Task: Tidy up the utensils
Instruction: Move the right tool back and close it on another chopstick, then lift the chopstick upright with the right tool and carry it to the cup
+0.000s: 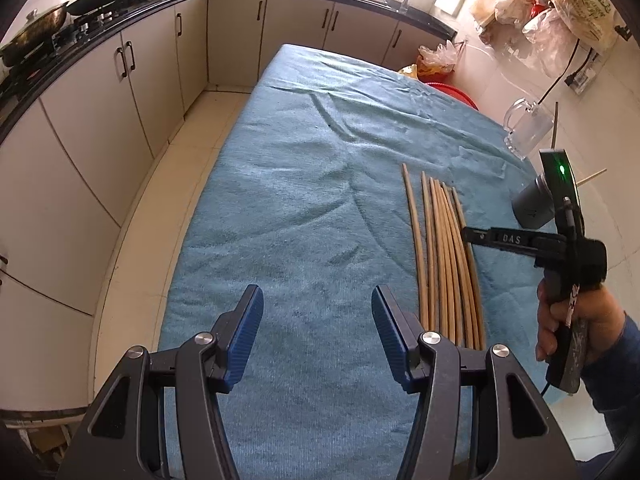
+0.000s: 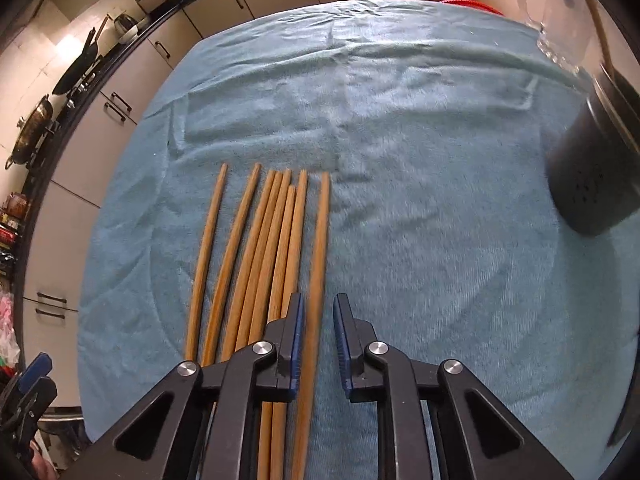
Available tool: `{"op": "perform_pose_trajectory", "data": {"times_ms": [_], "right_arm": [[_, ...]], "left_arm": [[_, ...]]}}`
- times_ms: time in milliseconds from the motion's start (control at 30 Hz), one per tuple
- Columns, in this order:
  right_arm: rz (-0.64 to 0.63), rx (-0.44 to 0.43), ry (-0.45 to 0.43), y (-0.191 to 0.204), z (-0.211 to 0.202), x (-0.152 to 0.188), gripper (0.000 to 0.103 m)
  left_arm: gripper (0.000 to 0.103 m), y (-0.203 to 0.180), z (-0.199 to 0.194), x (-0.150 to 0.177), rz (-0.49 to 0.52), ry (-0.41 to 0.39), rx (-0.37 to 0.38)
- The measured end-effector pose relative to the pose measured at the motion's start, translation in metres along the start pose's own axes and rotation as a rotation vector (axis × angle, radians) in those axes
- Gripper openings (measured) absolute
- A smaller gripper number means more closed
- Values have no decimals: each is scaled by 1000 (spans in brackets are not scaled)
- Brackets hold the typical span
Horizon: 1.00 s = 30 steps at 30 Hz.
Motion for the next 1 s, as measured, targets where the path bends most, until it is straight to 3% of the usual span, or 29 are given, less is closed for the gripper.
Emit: {"op": "perform_pose_trajectory", "data": {"times_ms": [167,500,567,633,767,867,1000], "right_arm": [[-61,52,7,3,9,-13,8],[6,66,33,-36,-10,1,7],[29,59,39,-43,-15,7,7],[43,52,44,-49,-18,10,7],[69,43,48,-60,-26,17,7],[90,38,52,-68,-30,20,7],[98,32,57,-73,-35,25,7]], "left_arm": [[55,-14,19,-8,33,26,29],[55,-62,92,-33,79,140,108],[51,-68,110,-37,65,169,107],[42,-75,127,-41,59,200,120],[36,-92,154,-43,90,246,107],[36,-106,162,-48,157,239,73],[19,-113,169,-52,204,221,6]]}}
Point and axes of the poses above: each gripper's, at about its wrist camera, not at the fingertips, and z roughly the way its jaws point, y to its left, x to its underside, the point moved 3 cm from there along z, roughly the way its jaws point, and after that the axes turned 13 degrees about -y, right-handed, at the moved point
